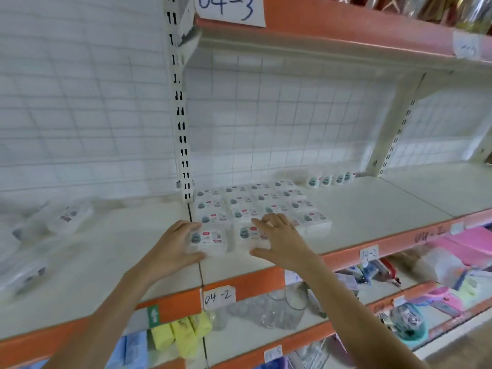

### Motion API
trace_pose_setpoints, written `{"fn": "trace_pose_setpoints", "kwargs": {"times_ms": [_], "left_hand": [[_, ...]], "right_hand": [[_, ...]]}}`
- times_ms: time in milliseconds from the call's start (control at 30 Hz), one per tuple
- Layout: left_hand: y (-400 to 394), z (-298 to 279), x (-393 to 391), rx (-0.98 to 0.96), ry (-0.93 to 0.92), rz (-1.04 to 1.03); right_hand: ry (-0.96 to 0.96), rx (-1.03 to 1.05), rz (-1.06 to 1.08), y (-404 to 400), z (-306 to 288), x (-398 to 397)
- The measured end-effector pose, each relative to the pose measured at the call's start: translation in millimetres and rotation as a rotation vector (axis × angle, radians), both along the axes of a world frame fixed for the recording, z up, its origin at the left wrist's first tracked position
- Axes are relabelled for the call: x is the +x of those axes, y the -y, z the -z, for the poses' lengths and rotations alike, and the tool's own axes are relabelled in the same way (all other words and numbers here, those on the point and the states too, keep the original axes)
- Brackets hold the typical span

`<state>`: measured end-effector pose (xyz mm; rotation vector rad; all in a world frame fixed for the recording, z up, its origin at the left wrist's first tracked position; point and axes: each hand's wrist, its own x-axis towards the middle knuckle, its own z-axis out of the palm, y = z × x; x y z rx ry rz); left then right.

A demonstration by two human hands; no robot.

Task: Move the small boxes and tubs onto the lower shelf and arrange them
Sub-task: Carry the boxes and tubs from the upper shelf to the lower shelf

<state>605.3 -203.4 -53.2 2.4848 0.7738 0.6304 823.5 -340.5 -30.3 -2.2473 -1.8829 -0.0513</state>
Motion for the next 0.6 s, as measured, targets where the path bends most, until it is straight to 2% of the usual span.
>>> {"fn": "trace_pose_setpoints", "kwargs": {"times_ms": [133, 367, 600], "left_hand": [[-2.2, 4.7, 3.0, -0.043, -0.024, -0.079], [15.4, 15.9, 23.7, -0.195, 0.029, -0.170], [21.9, 18.4, 39.0, -0.185, 0.064, -0.309]], "right_hand": [[0.099, -0.046, -0.075, -24.9, 13.3, 19.2], [0.036, 0.096, -0.164, -31.2, 31.4, 42.4], [-0.025, 0.172, -0.162, -32.3, 42.7, 47.7]]}}
